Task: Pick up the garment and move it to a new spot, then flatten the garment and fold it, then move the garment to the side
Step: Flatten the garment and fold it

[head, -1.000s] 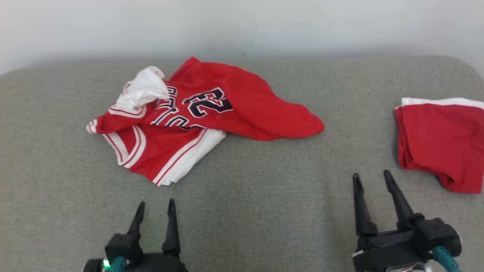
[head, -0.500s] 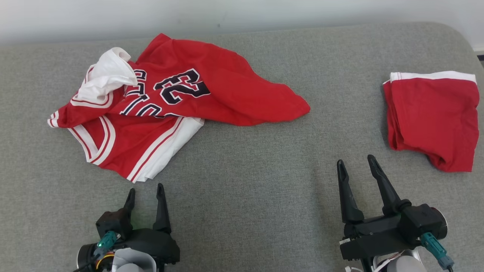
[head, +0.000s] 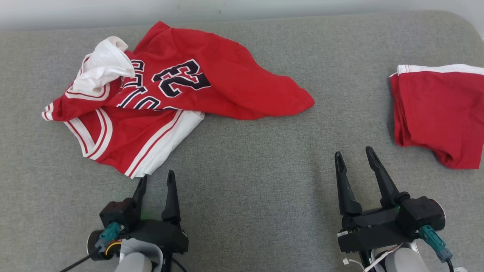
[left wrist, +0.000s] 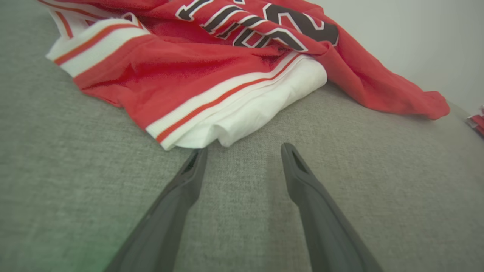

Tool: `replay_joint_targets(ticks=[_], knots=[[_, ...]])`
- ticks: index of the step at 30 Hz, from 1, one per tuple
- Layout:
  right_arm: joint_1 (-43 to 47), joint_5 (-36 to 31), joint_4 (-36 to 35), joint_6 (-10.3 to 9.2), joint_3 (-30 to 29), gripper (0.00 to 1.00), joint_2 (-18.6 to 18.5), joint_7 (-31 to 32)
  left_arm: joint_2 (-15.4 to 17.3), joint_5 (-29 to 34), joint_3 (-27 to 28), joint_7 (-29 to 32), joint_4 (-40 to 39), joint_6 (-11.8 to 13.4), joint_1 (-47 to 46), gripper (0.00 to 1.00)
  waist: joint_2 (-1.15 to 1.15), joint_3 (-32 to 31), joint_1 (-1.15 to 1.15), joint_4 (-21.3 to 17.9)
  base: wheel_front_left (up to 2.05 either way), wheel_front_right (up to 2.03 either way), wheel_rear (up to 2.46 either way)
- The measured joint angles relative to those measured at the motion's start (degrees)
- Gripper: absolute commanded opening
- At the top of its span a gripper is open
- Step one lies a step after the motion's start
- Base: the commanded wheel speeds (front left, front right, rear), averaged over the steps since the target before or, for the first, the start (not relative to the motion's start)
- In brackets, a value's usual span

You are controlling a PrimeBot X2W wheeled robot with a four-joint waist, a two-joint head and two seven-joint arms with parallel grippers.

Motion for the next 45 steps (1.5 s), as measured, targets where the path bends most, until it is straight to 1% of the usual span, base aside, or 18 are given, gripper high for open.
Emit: replay_joint_targets(ticks=[4,5,6,7,8,11,16,22,23,26,29,34,39,45], knots=[[-0.65,0.02,0.09,0.00,0.29,1.00,-0.03,0.00,-0.05,0.35,1.64,0.08,-1.48,0.16,-1.44,1.00,0.00,0.66,0.00,-0.49,0.00,0.00,0.00],[-0.66,0.02,0.15,-0.01,0.29,1.00,-0.07,0.00,-0.04,0.49,2.03,0.09,-1.96,0.08,-1.54,0.93,0.00,0.77,0.00,-0.58,0.00,0.00,0.00],[-0.66,0.02,0.24,-0.01,0.29,1.00,-0.10,0.00,-0.07,0.81,2.38,0.13,-2.47,0.09,-1.54,0.47,0.00,0.86,0.00,-0.66,0.00,0.00,0.00],[-0.70,0.02,0.35,-0.01,0.29,1.00,-0.10,0.00,-0.07,0.94,2.68,0.23,-3.03,-0.05,-1.58,0.16,0.00,0.92,0.01,-0.72,0.00,0.00,0.00],[-0.74,0.02,0.48,0.00,0.33,1.00,-0.09,0.00,-0.05,0.94,2.93,0.23,-3.47,-0.31,-1.63,0.00,0.00,0.93,0.00,-0.74,0.00,0.00,0.00],[-0.77,0.02,0.76,-0.01,0.37,1.00,-0.09,0.00,-0.07,1.94,3.80,0.23,-5.92,-1.16,-1.72,0.00,0.00,0.78,0.00,-0.56,0.00,0.00,0.00],[-0.57,0.10,1.60,0.00,-0.22,1.00,-0.04,0.00,-0.05,4.36,4.43,0.23,-12.63,-2.19,-0.85,0.00,0.00,0.02,0.00,0.66,0.00,0.00,0.00],[0.58,0.44,3.28,0.00,-0.55,1.00,0.07,0.00,-0.05,6.53,4.95,0.23,-21.37,-3.46,0.86,0.00,0.00,-1.82,0.00,3.36,0.00,0.00,0.00],[0.58,0.44,3.28,0.00,-0.55,1.00,0.07,0.00,-0.05,6.53,4.95,0.23,-21.37,-3.46,0.86,0.00,0.00,-1.82,0.00,3.36,0.00,0.00,0.00],[1.25,0.63,4.19,0.00,-0.49,1.00,0.10,0.00,-0.04,8.03,4.69,0.24,-25.28,-3.89,1.37,0.00,0.00,-3.35,-0.01,4.87,0.00,0.00,0.00],[2.64,0.98,5.11,0.00,-0.57,1.00,0.15,0.00,-0.04,9.89,3.70,0.23,-26.94,-4.41,2.91,0.00,0.00,-5.32,-0.01,6.39,0.00,0.00,0.00],[4.44,2.14,6.17,-0.01,-0.66,1.00,0.19,0.00,-0.08,11.23,1.30,0.23,-24.73,-4.58,7.14,0.00,0.00,-8.40,-0.01,9.41,0.00,0.00,0.00],[4.28,2.61,6.32,-0.01,0.19,1.00,0.22,0.00,-0.04,11.41,0.70,0.23,-18.55,-4.44,9.49,0.00,-0.01,-10.00,-0.02,12.00,0.00,0.00,0.00],[3.53,2.53,7.03,-0.01,1.16,1.00,0.23,0.00,0.02,12.22,1.36,0.23,-7.38,-4.68,7.29,0.00,-0.01,-9.49,-0.02,11.41,0.00,0.00,0.00]])
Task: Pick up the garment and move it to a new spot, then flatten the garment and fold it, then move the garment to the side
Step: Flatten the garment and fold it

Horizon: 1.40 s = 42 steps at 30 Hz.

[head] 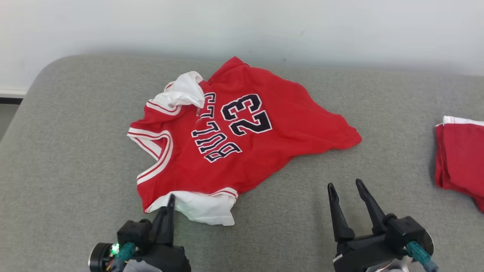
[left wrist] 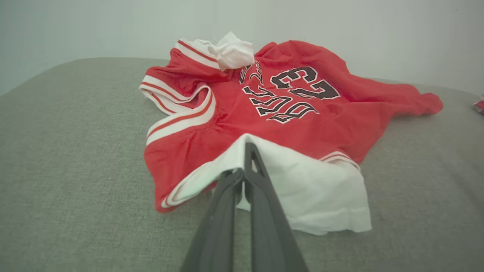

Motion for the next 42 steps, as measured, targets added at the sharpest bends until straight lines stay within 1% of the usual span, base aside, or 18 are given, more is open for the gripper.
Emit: replay_joint_targets(ticks=[3,4,5,6,7,9,10,13,17,21,26,30,35,42], knots=[[-1.31,-0.58,0.13,0.00,0.16,1.00,-0.01,0.00,0.42,0.93,0.92,0.00,6.34,0.12,-3.29,0.00,0.00,0.84,0.00,-1.17,0.00,0.00,0.00],[-1.74,-0.62,0.26,0.01,0.26,1.00,0.01,0.00,0.64,1.12,1.62,0.00,8.50,0.58,-4.74,0.00,0.00,1.20,0.01,-1.70,0.00,0.00,0.00],[-1.98,-0.74,0.32,0.01,0.20,1.00,0.01,0.00,0.66,1.04,2.50,0.00,10.07,1.18,-6.00,0.21,0.00,1.60,0.01,-2.26,0.00,0.00,0.00],[-2.19,-0.85,0.37,0.01,0.31,1.00,0.00,0.00,0.92,1.11,3.19,0.00,12.20,1.87,-7.27,0.49,0.00,2.04,0.01,-2.88,0.00,0.00,0.00],[-2.31,-0.85,0.43,0.01,0.22,1.00,0.01,-0.01,1.07,1.01,4.11,0.01,13.65,2.38,-8.30,0.67,0.00,2.47,0.01,-3.54,0.00,0.00,0.00],[-2.42,-0.83,0.63,0.01,0.13,1.00,-0.02,0.00,1.46,1.04,5.71,0.00,15.01,3.21,-10.17,0.95,0.00,3.19,0.01,-4.76,0.00,0.00,0.00],[-2.43,-0.83,0.65,0.00,0.11,1.00,-0.02,0.00,1.51,0.98,6.64,0.00,15.44,3.58,-11.05,1.00,0.00,3.50,0.02,-5.32,0.00,0.00,0.00],[-2.38,-0.81,1.09,0.00,0.00,1.00,-0.01,0.00,1.51,0.98,8.57,0.00,15.46,3.67,-11.55,1.00,0.00,3.92,0.01,-6.66,0.00,0.00,0.00],[-1.79,-0.46,1.43,0.01,-0.13,1.00,-0.02,0.00,1.29,0.99,10.69,0.00,14.14,3.57,-9.99,1.00,0.00,2.86,0.01,-7.23,0.00,0.00,0.00],[-1.05,-0.14,1.51,0.01,-0.24,1.00,-0.01,0.00,0.83,1.69,12.17,0.00,10.31,2.60,-6.02,1.00,0.00,0.75,0.01,-7.15,0.00,0.00,0.00],[1.33,0.40,1.35,0.00,-0.85,1.00,0.01,0.00,0.25,2.72,13.33,0.00,5.58,2.35,0.71,1.00,0.00,-3.12,0.01,-6.34,0.00,0.00,0.00],[2.12,0.45,0.52,0.01,-1.66,1.00,0.00,0.00,0.08,3.68,13.41,0.00,1.07,2.54,4.86,1.00,0.00,-5.96,0.01,-5.78,0.00,0.00,0.00],[3.97,-0.01,0.41,0.01,-2.02,1.00,-0.01,0.00,0.04,2.56,12.62,0.00,-4.10,4.15,10.80,1.00,-0.01,-8.70,0.00,-5.70,0.00,0.00,0.00],[5.91,-0.57,1.59,0.00,-1.70,1.00,0.00,0.00,-0.03,2.09,9.45,0.00,-5.65,5.10,16.73,1.00,0.00,-11.44,0.00,-6.53,0.00,0.00,0.00]])
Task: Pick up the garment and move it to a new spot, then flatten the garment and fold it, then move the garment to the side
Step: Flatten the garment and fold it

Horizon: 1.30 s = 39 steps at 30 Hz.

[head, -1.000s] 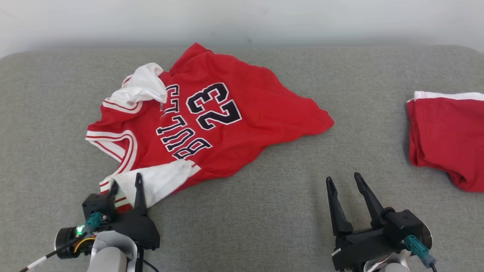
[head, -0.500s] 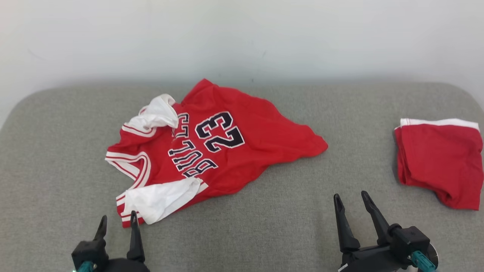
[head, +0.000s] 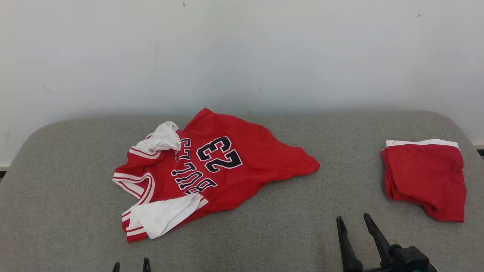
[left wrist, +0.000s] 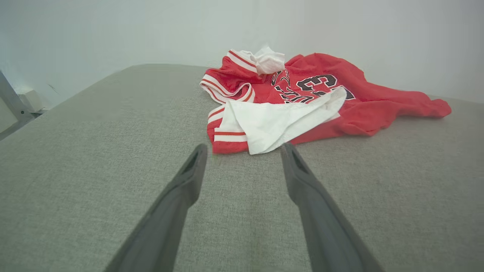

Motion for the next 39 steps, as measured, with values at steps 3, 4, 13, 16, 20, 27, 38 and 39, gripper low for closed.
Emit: replay_joint_targets(ticks=[3,4,13,16,20,27,38,39], knots=[[0.80,0.00,0.29,0.01,-0.13,1.00,0.00,0.00,-0.03,-0.18,-1.13,0.00,0.02,0.01,0.90,1.00,0.00,-0.91,0.00,-0.20,0.00,0.00,0.00],[0.92,0.00,0.32,0.01,-0.18,1.00,0.00,0.00,-0.02,-0.32,-1.35,0.00,-0.02,0.02,0.91,1.00,0.00,-1.13,0.00,-0.22,0.00,0.00,0.00],[0.95,-0.93,0.29,0.00,-0.49,1.00,0.00,0.00,-0.01,0.63,-2.31,0.00,-1.93,1.01,1.25,1.00,0.00,-0.41,0.01,-0.31,0.00,0.00,0.00],[0.45,-1.02,0.42,0.00,-0.58,1.00,0.00,0.00,-0.01,0.85,-2.14,0.00,-2.07,0.94,0.69,1.00,0.00,0.26,0.01,-0.27,0.00,0.00,0.00],[-0.25,-1.35,0.79,0.01,-0.70,1.00,-0.01,0.00,-0.01,1.01,-2.48,0.00,-1.72,0.53,-0.96,1.00,0.00,1.41,0.01,-0.03,0.00,0.00,0.00],[-2.21,-1.96,0.80,0.01,-0.07,1.00,-0.01,0.00,-0.01,-3.20,-3.74,0.00,1.81,-0.62,-4.89,1.00,0.01,3.95,0.02,0.25,0.00,0.00,0.00],[-5.62,-2.94,0.48,0.01,0.98,1.00,-0.01,0.00,-0.03,-10.72,-3.24,0.00,8.78,-4.64,-13.20,1.00,0.01,9.96,0.02,-0.29,0.00,0.00,0.00],[-5.80,-2.99,0.43,0.00,1.05,1.00,-0.02,0.00,-0.04,-11.81,-2.93,0.00,9.46,-5.04,-13.75,1.00,0.01,10.50,0.02,-0.43,0.00,0.00,0.00]])
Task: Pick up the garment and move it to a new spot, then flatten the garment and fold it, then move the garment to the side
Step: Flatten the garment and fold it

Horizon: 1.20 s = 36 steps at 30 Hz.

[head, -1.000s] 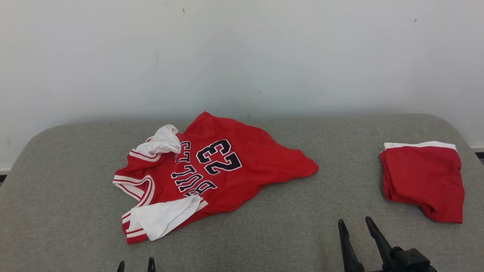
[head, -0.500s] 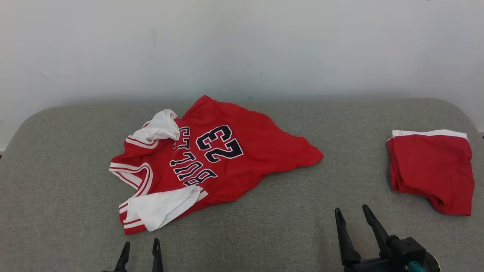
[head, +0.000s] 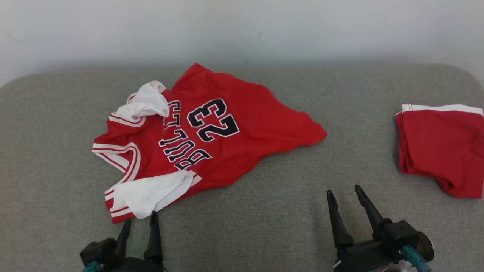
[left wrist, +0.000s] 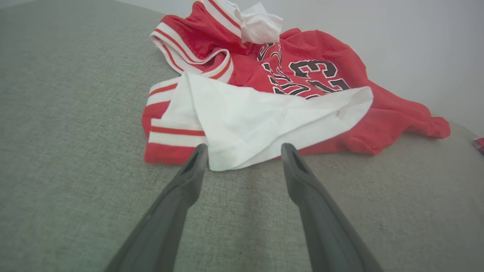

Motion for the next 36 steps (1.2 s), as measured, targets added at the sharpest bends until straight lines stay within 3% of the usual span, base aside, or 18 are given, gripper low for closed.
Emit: replay_joint_targets(ticks=[10,18,31,33,35,36], knots=[[-1.37,-0.24,-0.34,0.00,0.32,1.00,-0.53,0.00,0.03,-4.36,2.01,0.00,4.01,-1.97,-2.23,1.00,0.00,3.34,0.00,-1.88,0.00,0.00,0.00],[-1.86,-0.23,-0.44,0.01,0.54,1.00,-0.57,0.00,-0.04,-5.20,3.88,0.00,4.59,-1.60,-2.52,1.00,0.00,3.92,-0.01,-2.25,0.00,0.00,0.00],[-2.04,0.12,-0.13,0.00,1.10,1.00,-0.56,0.00,0.01,-7.50,4.33,0.00,0.45,-3.72,-2.09,1.00,0.00,4.01,-0.01,-2.42,0.00,0.00,0.00],[-2.04,0.21,-0.12,0.01,1.13,1.00,-0.57,0.00,0.00,-7.93,3.59,0.00,-0.74,-3.87,-1.98,0.95,0.00,3.96,-0.01,-2.42,0.00,0.00,0.00],[-2.05,0.37,-0.12,0.00,1.22,1.00,-0.57,0.00,-0.05,-8.58,3.08,0.00,-1.67,-3.88,-1.52,0.79,0.00,3.89,-0.01,-2.44,0.00,0.00,0.00],[-2.05,0.59,-0.11,0.00,1.26,1.00,-0.56,0.00,-0.02,-8.65,2.86,0.00,-1.88,-3.88,-1.12,0.80,0.00,3.84,-0.01,-2.46,0.00,0.00,0.00]])
